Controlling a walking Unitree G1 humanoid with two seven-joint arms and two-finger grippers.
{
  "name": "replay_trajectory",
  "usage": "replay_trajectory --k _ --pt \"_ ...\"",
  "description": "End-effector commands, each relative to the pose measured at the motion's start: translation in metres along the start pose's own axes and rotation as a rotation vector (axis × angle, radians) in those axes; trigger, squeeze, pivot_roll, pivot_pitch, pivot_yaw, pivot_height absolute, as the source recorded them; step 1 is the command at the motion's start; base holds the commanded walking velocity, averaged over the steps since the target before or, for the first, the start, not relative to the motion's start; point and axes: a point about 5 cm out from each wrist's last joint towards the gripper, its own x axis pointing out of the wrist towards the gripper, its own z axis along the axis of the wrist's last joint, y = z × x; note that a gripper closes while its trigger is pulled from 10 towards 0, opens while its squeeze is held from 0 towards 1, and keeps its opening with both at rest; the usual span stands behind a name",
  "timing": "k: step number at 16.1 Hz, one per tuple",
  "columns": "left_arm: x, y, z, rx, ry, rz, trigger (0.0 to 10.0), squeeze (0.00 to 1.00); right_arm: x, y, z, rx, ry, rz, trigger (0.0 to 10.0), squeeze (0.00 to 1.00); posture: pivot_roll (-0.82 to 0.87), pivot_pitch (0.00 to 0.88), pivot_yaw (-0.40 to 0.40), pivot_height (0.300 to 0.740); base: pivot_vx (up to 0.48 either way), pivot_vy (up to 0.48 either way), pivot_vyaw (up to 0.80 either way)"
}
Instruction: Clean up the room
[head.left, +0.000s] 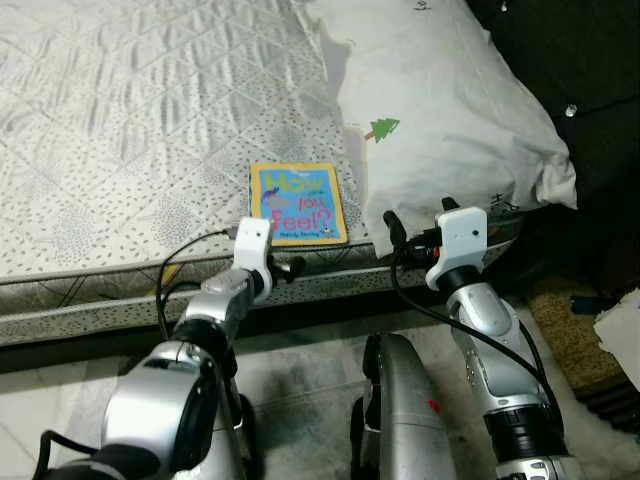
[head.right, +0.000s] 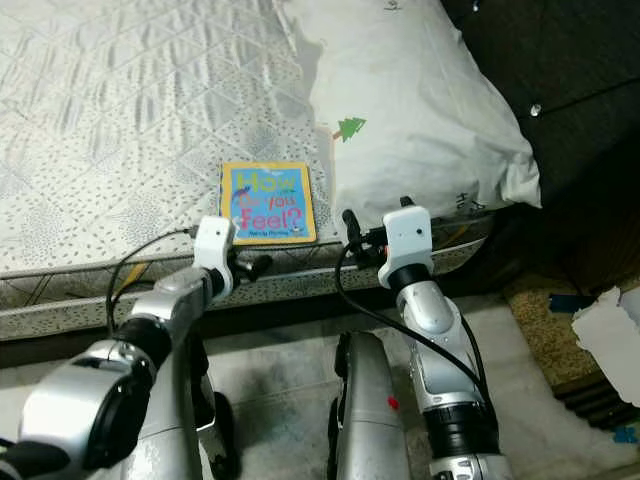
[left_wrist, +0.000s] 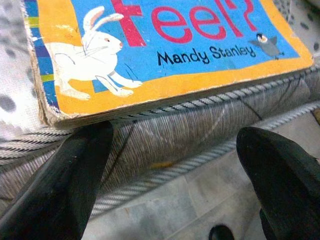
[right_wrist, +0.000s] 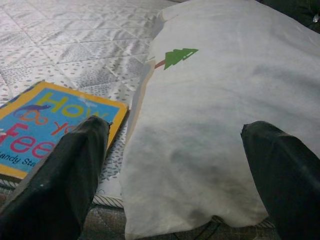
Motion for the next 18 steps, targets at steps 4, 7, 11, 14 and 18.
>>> replay_trajectory --k 4,7,11,14,18 --pt "-0.003 0.015 0.01 0.02 -0.022 0.057 10.0 0.0 -0.003 -0.005 -0.004 -0.005 0.013 -0.019 10.0 0.0 -0.13 0.19 -0.039 0.553 0.0 0.0 0.0" --pt "-0.003 0.018 0.01 0.021 -0.015 0.066 10.0 0.0 -0.005 -0.005 -0.006 -0.007 0.017 -0.022 10.0 0.0 -0.13 0.191 -0.037 0.553 0.0 0.0 0.0" --pt "0.003 -0.009 -0.003 0.004 0.012 -0.03 10.0 0.0 -0.005 -0.004 -0.007 -0.005 0.019 -0.023 10.0 0.0 -0.12 0.195 -0.037 0.553 0.0 0.0 0.0" --pt "0.006 -0.026 -0.011 -0.001 0.028 -0.098 10.0 0.0 -0.005 -0.002 -0.007 -0.003 0.019 -0.017 10.0 0.0 -0.12 0.199 -0.04 0.553 0.0 0.0 0.0" --pt "0.006 -0.022 0.001 -0.016 -0.032 -0.064 10.0 0.0 -0.005 -0.003 -0.007 -0.002 0.019 -0.021 10.0 0.0 -0.12 0.202 -0.035 0.553 0.0 0.0 0.0"
